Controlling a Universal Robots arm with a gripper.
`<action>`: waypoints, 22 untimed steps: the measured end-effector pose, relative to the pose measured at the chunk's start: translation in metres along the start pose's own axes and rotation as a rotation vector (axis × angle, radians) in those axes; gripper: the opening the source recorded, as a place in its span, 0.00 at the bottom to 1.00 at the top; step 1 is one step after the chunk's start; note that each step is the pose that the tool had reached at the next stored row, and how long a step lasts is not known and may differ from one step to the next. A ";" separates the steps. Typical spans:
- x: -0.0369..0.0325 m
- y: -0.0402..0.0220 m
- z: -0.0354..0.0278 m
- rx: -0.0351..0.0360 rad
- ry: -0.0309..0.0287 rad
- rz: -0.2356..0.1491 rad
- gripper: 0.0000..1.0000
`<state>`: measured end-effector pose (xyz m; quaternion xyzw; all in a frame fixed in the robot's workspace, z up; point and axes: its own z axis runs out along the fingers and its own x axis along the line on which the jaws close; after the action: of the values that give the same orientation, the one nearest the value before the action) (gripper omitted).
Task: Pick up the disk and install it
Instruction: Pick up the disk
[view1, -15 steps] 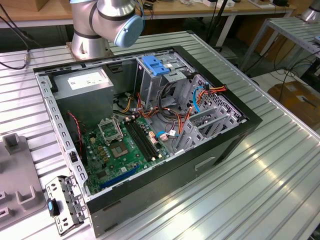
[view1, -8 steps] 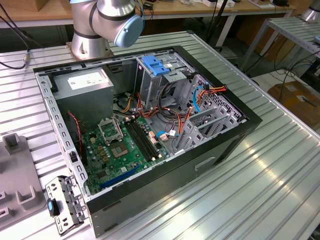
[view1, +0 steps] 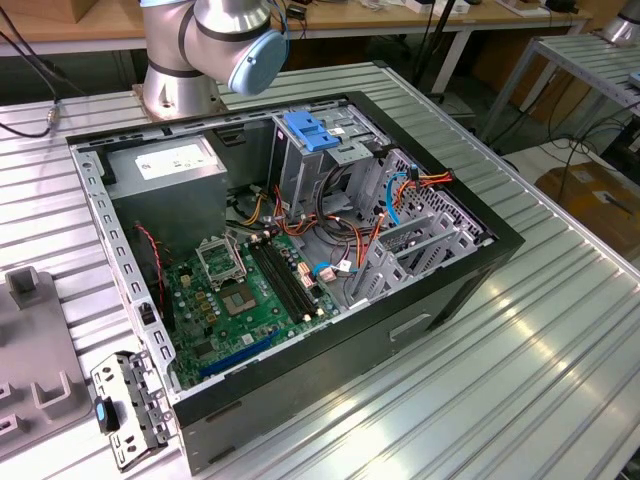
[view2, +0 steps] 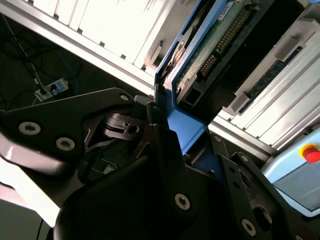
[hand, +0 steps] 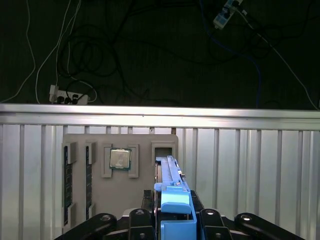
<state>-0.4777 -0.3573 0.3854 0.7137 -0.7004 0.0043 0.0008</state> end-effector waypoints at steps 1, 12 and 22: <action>0.0000 0.0000 -0.0004 0.0000 0.0000 0.000 0.37; 0.0000 0.0000 -0.0076 0.0001 -0.0001 0.000 0.37; 0.0001 -0.0001 -0.0126 -0.0001 0.0000 0.000 0.37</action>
<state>-0.4777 -0.3573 0.3980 0.7137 -0.7004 0.0043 0.0008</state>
